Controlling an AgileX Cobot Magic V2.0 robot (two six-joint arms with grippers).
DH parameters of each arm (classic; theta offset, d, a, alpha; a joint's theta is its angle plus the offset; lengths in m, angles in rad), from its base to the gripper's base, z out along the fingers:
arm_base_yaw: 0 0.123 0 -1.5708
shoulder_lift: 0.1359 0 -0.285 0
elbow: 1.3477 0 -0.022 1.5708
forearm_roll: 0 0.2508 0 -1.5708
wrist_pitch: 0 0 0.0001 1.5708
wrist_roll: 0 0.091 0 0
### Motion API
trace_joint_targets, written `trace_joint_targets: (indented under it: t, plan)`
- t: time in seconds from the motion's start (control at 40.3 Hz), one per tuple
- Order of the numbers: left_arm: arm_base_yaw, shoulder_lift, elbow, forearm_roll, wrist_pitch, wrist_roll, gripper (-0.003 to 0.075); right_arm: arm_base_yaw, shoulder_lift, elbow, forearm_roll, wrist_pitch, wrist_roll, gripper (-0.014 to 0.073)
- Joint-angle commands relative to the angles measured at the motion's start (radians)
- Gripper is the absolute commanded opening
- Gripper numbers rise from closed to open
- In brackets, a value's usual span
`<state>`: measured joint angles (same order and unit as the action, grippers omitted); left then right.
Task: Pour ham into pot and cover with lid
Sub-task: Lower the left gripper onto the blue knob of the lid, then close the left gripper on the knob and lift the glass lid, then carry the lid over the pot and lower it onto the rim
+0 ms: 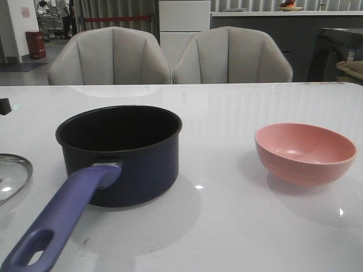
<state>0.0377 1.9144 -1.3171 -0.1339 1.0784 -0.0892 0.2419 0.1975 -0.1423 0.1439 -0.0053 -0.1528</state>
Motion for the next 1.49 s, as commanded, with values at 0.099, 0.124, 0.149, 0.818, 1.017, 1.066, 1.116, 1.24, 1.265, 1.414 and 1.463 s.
trace_joint_targets:
  t: [0.099, 0.124, 0.149, 0.818, 1.017, 1.066, 1.116, 1.24, 1.265, 1.414, 1.463]
  plan:
    - [-0.001, -0.043, -0.020, -0.013, 0.029, -0.002, 0.0114, 0.004, 0.008, -0.029, 0.001, -0.087, 0.000, 0.0150]
    - [-0.001, -0.043, -0.020, -0.013, 0.036, -0.002, 0.0114, 0.004, 0.008, -0.029, 0.001, -0.087, 0.000, 0.0150]
    - [-0.001, -0.043, -0.020, -0.013, 0.038, -0.002, 0.0115, 0.004, 0.008, -0.029, 0.001, -0.087, 0.000, 0.0150]
    - [-0.017, -0.168, -0.218, -0.013, 0.180, 0.030, 0.0115, 0.004, 0.008, -0.029, 0.001, -0.087, 0.000, 0.0150]
    - [-0.111, -0.176, -0.332, -0.013, 0.210, 0.050, 0.0115, 0.004, 0.008, -0.029, 0.001, -0.087, 0.000, 0.0150]
    - [-0.145, -0.176, -0.351, -0.013, 0.210, 0.050, 0.0115, 0.004, 0.008, -0.029, 0.001, -0.087, 0.000, 0.0150]
    - [-0.182, -0.176, -0.367, -0.013, 0.210, 0.050, 0.0115, 0.004, 0.008, -0.029, 0.001, -0.087, 0.000, 0.0150]
    - [-0.261, -0.171, -0.394, -0.013, 0.210, 0.052, 0.0115, 0.004, 0.008, -0.029, 0.001, -0.087, 0.000, 0.0150]
    - [-0.277, -0.166, -0.399, -0.011, 0.210, 0.055, 0.0115, 0.004, 0.008, -0.029, 0.001, -0.087, 0.000, 0.0150]
    - [-0.350, -0.151, -0.407, -0.011, 0.210, 0.078, 0.0115, 0.004, 0.008, -0.029, 0.001, -0.087, 0.000, 0.0150]
    - [-0.364, -0.144, -0.411, -0.011, 0.210, 0.078, 0.0115, 0.004, 0.008, -0.029, 0.001, -0.087, 0.000, 0.0150]
